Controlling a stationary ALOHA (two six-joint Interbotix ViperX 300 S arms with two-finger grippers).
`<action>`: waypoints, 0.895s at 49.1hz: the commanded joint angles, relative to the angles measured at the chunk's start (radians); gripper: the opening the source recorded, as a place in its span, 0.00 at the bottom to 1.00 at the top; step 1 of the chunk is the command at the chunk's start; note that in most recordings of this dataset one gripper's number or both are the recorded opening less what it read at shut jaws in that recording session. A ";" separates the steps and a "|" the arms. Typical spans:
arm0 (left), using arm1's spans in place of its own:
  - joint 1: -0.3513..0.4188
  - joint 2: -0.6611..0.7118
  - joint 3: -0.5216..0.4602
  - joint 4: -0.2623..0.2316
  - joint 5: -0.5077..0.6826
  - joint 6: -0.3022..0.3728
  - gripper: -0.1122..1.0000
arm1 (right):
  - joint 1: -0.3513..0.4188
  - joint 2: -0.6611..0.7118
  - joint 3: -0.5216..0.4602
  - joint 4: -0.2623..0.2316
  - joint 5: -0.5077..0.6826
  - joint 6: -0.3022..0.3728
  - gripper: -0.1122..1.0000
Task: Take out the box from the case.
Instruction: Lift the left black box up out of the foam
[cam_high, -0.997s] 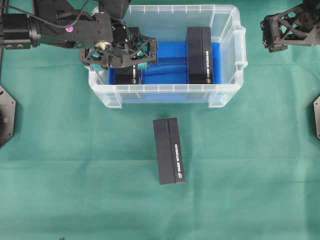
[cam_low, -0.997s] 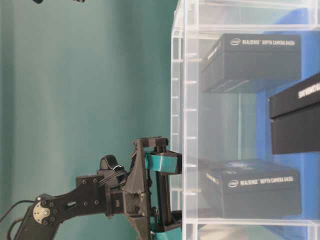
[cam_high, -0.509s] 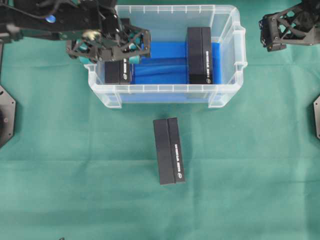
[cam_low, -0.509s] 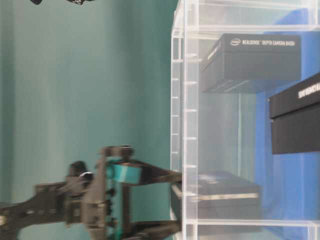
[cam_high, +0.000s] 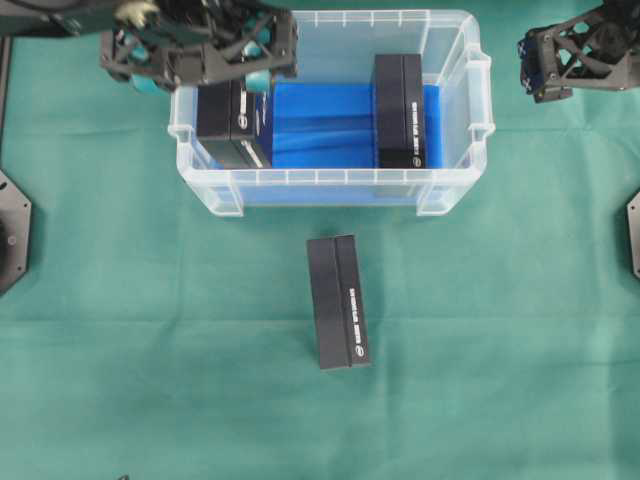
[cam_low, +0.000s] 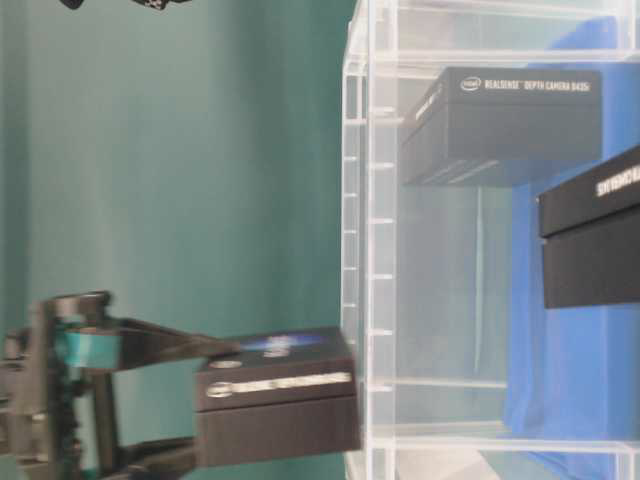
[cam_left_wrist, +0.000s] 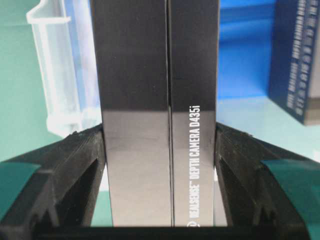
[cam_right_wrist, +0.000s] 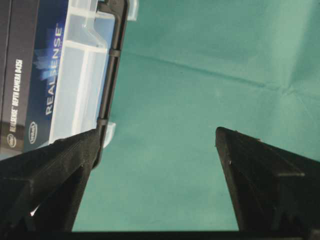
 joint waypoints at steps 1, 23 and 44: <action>-0.005 -0.029 -0.074 0.006 0.038 0.008 0.64 | 0.002 -0.005 -0.011 -0.005 -0.005 -0.005 0.94; -0.015 -0.028 -0.135 0.006 0.089 0.009 0.64 | 0.002 -0.008 -0.008 -0.003 -0.005 -0.005 0.94; -0.017 -0.028 -0.133 0.006 0.087 0.011 0.64 | 0.002 -0.009 -0.008 -0.003 -0.003 -0.005 0.94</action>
